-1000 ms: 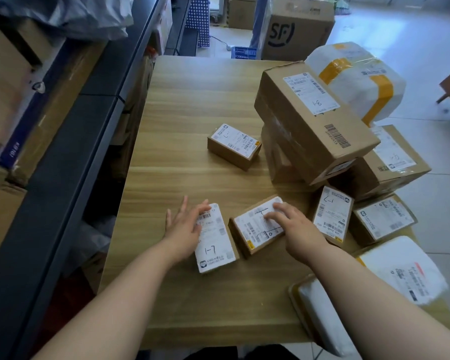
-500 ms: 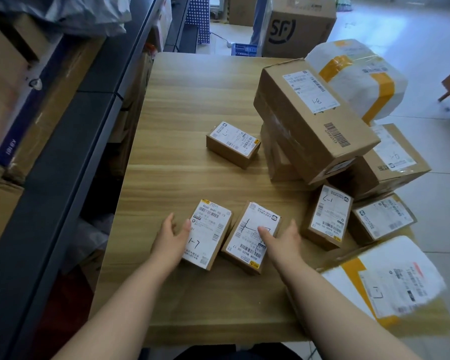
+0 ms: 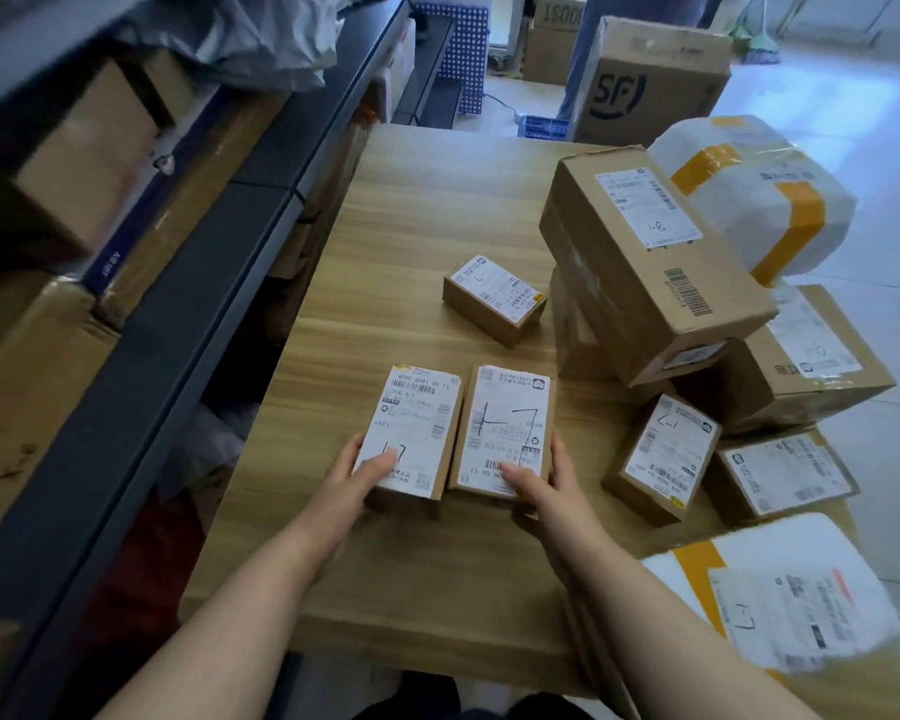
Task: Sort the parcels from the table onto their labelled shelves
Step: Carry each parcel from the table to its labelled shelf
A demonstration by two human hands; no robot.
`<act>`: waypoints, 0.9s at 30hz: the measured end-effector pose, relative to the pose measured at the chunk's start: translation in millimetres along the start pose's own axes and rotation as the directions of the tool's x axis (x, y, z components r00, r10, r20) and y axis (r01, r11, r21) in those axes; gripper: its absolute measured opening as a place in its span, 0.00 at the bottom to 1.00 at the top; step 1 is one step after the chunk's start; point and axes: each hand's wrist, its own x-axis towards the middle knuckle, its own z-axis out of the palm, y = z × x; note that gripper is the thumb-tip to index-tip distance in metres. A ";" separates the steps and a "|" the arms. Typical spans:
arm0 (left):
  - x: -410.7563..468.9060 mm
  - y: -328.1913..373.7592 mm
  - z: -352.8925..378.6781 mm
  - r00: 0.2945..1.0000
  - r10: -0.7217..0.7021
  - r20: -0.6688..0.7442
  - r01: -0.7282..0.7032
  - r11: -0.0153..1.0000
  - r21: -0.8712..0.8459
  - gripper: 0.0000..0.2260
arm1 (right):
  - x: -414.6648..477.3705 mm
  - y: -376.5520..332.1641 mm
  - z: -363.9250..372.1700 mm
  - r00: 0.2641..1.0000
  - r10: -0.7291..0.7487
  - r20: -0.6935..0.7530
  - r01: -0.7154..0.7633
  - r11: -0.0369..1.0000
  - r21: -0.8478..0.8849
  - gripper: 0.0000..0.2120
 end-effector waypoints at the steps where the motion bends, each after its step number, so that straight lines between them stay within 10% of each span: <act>1: -7.3 0.1 3.9 1.000 0.016 -0.020 -0.017 0.999 -0.035 0.14 | -2.3 -3.0 -1.0 0.999 -0.026 0.024 0.026 1.000 -0.008 0.42; 17: -248.1 -119.1 69.9 0.720 0.253 -0.647 -0.406 0.909 -0.096 0.26 | -120.3 41.2 -16.7 0.779 -0.031 0.627 0.241 0.937 -0.253 0.43; 27: -408.2 -214.4 79.9 0.458 0.011 -0.889 -0.511 0.822 -0.253 0.26 | -253.6 100.3 25.6 0.538 0.123 0.834 0.383 0.846 -0.372 0.36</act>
